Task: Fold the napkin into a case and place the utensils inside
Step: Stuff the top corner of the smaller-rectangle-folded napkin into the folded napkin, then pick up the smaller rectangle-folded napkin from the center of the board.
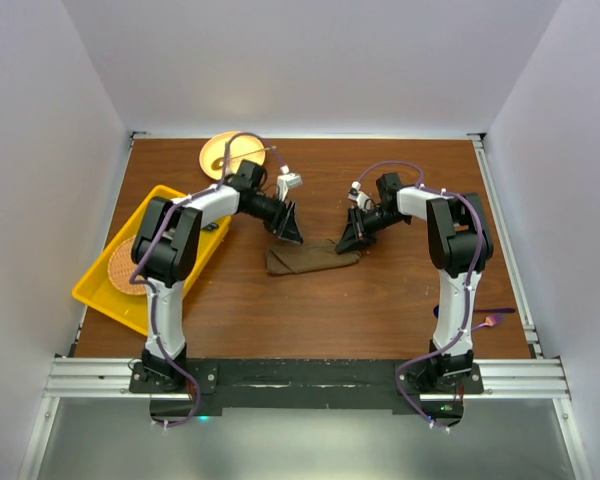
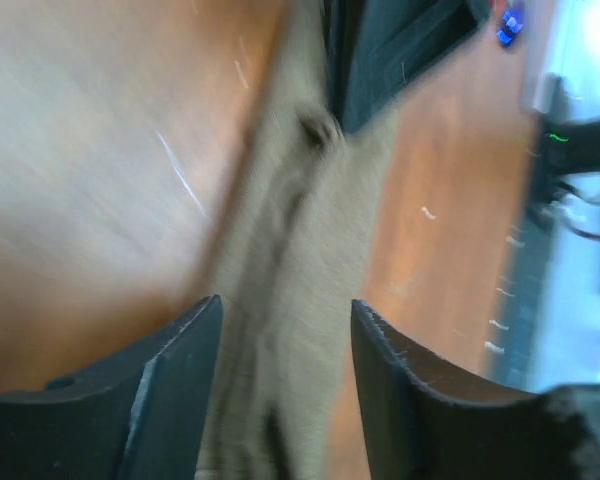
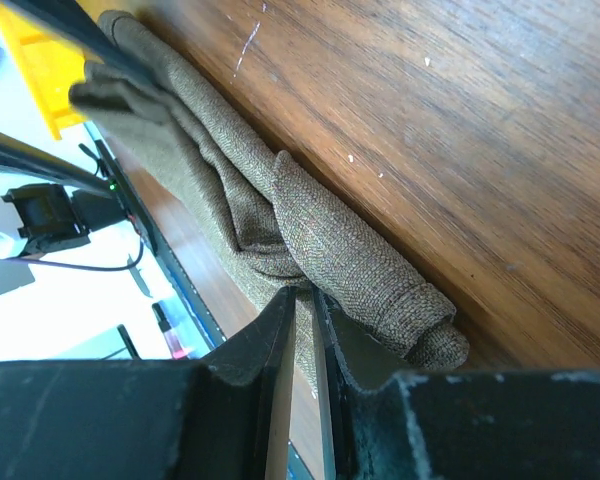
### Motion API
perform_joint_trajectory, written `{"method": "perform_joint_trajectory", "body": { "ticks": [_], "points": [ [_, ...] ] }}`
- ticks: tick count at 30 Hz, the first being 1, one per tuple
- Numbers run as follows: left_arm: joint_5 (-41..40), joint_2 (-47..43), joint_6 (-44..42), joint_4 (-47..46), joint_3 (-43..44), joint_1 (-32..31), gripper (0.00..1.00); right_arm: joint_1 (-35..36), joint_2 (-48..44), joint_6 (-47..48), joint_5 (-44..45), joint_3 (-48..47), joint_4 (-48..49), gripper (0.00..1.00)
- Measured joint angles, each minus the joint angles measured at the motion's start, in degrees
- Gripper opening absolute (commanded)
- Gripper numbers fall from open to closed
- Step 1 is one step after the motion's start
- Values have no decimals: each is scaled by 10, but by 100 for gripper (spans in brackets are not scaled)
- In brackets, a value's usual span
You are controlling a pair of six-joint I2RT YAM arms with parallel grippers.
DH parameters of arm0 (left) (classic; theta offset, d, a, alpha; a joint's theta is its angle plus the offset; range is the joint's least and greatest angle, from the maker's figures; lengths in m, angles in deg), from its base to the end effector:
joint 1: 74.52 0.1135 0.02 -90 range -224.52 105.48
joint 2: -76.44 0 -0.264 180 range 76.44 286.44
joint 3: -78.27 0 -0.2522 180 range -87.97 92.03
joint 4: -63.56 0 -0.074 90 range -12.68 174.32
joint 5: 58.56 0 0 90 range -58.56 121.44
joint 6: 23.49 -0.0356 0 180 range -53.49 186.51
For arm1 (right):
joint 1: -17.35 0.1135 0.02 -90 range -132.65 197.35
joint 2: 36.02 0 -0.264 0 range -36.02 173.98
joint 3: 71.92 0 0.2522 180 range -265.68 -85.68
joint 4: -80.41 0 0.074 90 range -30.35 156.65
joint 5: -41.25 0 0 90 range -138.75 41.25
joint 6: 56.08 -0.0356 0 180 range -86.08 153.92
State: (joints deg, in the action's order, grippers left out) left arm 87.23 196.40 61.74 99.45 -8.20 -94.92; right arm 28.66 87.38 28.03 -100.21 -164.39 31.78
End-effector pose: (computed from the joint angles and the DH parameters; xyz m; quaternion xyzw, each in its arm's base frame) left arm 0.3847 -0.1745 0.1467 0.2962 0.8131 -0.4788 0.1477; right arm 0.3859 0.1056 0.1097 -0.0819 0.8942 0.4397 0.0164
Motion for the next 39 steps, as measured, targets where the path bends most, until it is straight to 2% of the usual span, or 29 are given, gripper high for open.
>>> {"method": "perform_joint_trajectory", "body": {
  "ticks": [3, 9, 14, 19, 21, 25, 30, 33, 34, 39],
  "points": [
    [-40, 1, -71, 26, 68, -5, 70, 0, 0, -2, 0, 0, 0, 18],
    [-80, 44, -203, 97, 195, -39, 71, -1, 0, -2, 0, 0, 0, 18],
    [-78, 85, -261, 153, 207, -75, 69, -1, 0, -2, 0, 0, 0, 18],
    [-48, 117, -273, 191, 219, -86, 69, -1, 0, -1, 0, 0, 0, 18],
    [-42, 123, -274, 201, 228, -85, 65, -1, 0, -1, 0, 0, 0, 18],
    [-29, 134, -275, 215, 238, -82, 42, -1, 0, -1, 0, 0, 0, 18],
    [-24, 142, -278, 222, 239, -82, 31, -1, 0, 1, -1, 0, -2, 18],
    [-25, 143, -279, 224, 242, -84, 12, -1, 0, 1, -1, 0, -2, 20],
    [-26, 143, -279, 225, 243, -85, 2, -1, 0, 2, -1, 0, -2, 21],
    [-30, 143, -276, 222, 243, -87, 0, -2, -6, 14, -12, 0, -9, 37]
  ]
}}
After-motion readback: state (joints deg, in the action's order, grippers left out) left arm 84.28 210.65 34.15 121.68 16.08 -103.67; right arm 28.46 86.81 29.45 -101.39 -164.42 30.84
